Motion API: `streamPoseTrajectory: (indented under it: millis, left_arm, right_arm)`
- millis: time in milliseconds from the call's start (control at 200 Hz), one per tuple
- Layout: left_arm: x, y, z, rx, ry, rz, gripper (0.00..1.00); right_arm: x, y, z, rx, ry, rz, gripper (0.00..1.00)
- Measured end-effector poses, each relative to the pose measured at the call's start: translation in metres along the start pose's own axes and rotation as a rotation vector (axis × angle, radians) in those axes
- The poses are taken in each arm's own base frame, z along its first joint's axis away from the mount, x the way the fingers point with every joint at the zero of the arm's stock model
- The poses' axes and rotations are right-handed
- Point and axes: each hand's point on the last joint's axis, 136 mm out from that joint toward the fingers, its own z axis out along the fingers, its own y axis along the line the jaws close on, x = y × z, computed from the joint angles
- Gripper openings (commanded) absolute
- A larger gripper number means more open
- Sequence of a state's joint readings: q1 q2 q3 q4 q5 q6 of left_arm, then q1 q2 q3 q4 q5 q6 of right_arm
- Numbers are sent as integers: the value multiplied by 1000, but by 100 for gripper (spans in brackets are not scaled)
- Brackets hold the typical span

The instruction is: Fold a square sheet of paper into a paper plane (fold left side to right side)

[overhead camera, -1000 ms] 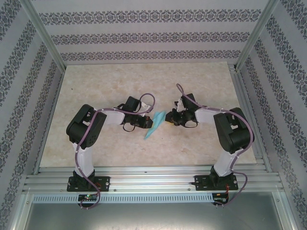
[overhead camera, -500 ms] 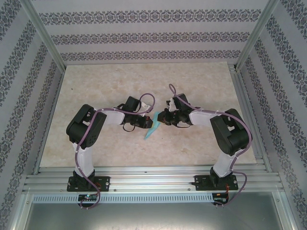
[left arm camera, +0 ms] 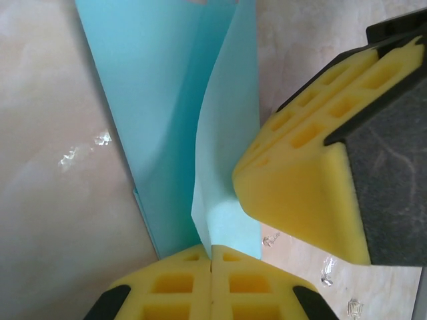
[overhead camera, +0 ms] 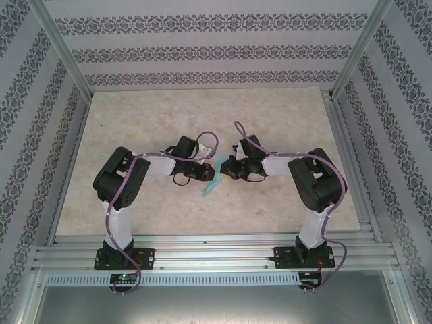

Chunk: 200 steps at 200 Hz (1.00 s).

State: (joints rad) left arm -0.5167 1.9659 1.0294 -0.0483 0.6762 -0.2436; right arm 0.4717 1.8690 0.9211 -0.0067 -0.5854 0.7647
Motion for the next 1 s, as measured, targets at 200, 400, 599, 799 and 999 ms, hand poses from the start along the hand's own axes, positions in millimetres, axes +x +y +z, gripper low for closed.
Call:
streamPoseTrajectory:
  millis: [200, 400, 599, 799, 999]
  left_arm:
    - [0, 0, 0, -2, 0, 1, 4]
    - [-1, 0, 1, -2, 0, 3, 5]
    - [0, 0, 1, -2, 0, 2, 7]
    - [2, -5, -2, -16, -12, 22, 19]
    - [15, -18, -35, -64, -48, 37, 24]
  right_arm:
    - [-1, -3, 1, 18, 3, 2, 12]
    - [-1, -5, 3, 24, 6, 2, 12]
    - [-2, -7, 6, 28, 11, -5, 12]
    - [-2, -8, 6, 40, 20, -12, 12]
    - [-1, -10, 6, 56, 27, -25, 11]
